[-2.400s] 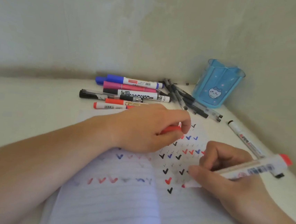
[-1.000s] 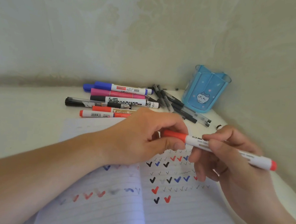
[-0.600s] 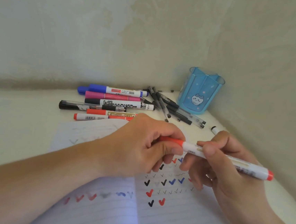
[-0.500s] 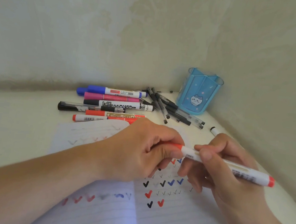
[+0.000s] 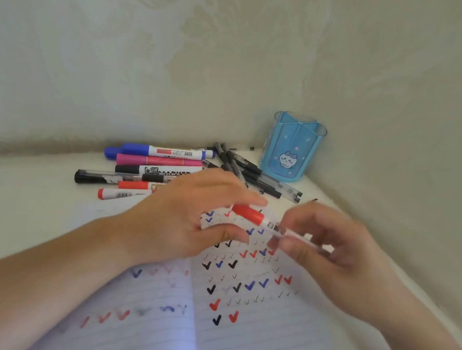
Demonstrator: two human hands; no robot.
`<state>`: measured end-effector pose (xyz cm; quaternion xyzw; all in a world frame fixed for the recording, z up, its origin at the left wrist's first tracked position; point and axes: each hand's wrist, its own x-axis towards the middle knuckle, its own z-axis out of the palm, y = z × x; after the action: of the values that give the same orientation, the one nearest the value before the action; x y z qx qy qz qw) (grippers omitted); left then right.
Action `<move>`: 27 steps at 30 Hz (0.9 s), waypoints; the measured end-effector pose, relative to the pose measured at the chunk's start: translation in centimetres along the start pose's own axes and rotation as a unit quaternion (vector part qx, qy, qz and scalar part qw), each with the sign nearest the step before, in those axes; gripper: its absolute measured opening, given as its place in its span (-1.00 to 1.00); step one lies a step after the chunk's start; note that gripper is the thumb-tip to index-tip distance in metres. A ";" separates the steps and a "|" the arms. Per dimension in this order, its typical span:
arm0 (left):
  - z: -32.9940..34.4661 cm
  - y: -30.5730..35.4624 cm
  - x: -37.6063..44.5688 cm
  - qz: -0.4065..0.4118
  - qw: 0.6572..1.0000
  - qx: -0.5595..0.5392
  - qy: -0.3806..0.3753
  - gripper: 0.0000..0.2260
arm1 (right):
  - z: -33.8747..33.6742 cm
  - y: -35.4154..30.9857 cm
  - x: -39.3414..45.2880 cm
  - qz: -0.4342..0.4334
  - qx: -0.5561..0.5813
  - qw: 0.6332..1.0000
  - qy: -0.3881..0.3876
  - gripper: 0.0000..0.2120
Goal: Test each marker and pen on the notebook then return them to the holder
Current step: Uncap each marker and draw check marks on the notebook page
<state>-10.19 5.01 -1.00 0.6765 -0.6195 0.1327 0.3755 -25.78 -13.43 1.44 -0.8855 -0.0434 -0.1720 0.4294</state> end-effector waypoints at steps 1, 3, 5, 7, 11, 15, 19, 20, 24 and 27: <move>0.0 -0.4 -0.1 -0.032 0.999 0.030 -0.008 -0.59 | -0.4 0.8 0.2 0.026 -0.005 0.999 0.034 -0.86; -0.4 -1.7 -0.4 -0.107 0.990 0.092 0.014 -0.57 | -2.0 2.7 0.7 0.098 -0.077 0.985 0.117 -0.73; -0.9 -3.0 -0.4 -0.180 0.970 0.159 0.042 -0.66 | -3.9 4.4 0.8 0.188 -0.198 0.941 0.199 -0.78; -1.1 -3.6 -0.4 -0.233 0.948 0.212 0.044 -0.72 | -4.6 6.0 0.6 0.260 -0.286 0.904 0.184 -0.83; -1.0 -3.9 -0.6 -0.266 0.936 0.231 -0.007 -0.75 | -3.8 6.9 0.8 0.267 -0.334 0.896 0.121 -0.92; -1.3 -3.8 -0.5 -0.280 0.932 0.229 -0.018 -0.76 | -3.1 5.9 0.9 0.251 -0.367 0.886 0.133 -0.85; -1.4 -3.8 -0.5 -0.291 0.928 0.232 -0.020 -0.79 | -3.2 6.2 0.8 0.255 -0.412 0.867 0.115 -0.88; -1.4 -3.9 -0.5 -0.294 0.928 0.229 -0.021 -0.80 | -3.6 6.3 0.7 0.254 -0.434 0.856 0.123 -0.89; -1.8 -3.8 -0.5 -0.296 0.922 0.246 -0.031 -0.88 | -4.2 6.3 0.2 0.284 -0.512 0.800 0.134 -0.79; -2.6 -3.6 -0.3 -0.296 0.918 0.261 -0.041 -0.93 | -3.9 6.6 0.4 0.312 -0.514 0.788 0.132 -0.74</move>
<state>-6.15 6.78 -0.68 0.9077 -0.3492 0.1450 0.1822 -24.96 -20.60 -1.12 -0.9094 0.3870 -0.1410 -0.0575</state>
